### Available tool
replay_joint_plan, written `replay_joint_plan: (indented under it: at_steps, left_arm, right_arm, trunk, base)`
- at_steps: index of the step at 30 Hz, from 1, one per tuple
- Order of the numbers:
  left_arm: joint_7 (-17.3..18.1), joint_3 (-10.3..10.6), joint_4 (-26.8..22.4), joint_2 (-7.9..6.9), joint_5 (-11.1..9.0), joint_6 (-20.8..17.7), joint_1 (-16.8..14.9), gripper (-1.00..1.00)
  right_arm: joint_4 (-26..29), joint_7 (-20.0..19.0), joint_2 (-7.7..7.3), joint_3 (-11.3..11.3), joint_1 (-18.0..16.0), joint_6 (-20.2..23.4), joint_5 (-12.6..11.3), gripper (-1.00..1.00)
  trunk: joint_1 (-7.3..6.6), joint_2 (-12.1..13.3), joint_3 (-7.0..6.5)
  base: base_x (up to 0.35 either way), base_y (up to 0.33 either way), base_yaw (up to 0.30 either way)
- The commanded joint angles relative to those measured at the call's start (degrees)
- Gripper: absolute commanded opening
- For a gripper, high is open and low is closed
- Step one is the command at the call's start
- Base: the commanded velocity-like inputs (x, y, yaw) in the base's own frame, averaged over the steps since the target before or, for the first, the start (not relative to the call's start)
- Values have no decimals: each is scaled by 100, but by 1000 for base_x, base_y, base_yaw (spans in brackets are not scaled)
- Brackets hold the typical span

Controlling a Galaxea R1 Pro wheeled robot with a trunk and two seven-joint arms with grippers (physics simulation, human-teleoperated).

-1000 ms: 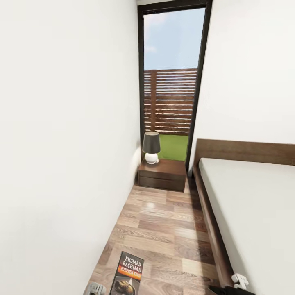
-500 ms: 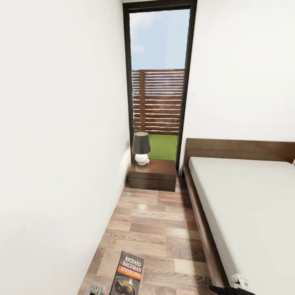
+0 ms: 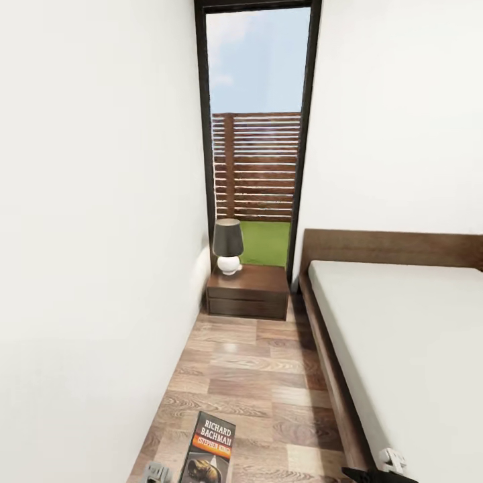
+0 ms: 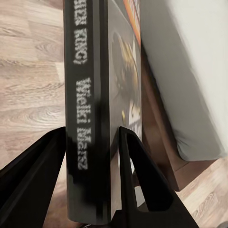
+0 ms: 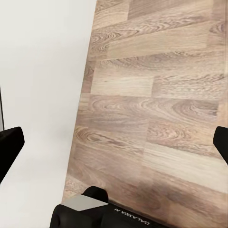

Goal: In the bedroom, move the book from the bed onto either nightstand, and place the two sandals side by side next to the bed.

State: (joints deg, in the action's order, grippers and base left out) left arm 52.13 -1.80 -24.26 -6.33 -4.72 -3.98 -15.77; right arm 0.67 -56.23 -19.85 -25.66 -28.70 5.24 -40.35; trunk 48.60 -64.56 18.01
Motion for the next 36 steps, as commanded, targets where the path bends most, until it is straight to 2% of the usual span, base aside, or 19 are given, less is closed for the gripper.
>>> replay_joint_plan:
  at_steps: [1, 12, 36]
  left_arm:
    - [26, -12, 0, 0, -29, -42, -3, -100]
    - [31, -15, 0, 0, -33, -42, -3, -100]
    - [34, -13, 0, 0, -31, -42, 0, -100]
  right_arm:
    - [3, -18, -2, -36, -4, 55, -60, 100]
    - [3, -12, -2, -36, -4, 51, -55, 100]
    - [3, -11, -2, -36, -4, 50, -60, 100]
  trunk:
    - [1, -4, 7]
    - [1, -4, 7]
    - [1, -4, 7]
  base:
    - [46, 0, -173]
    - [38, 0, -148]
    - [316, 0, -2]
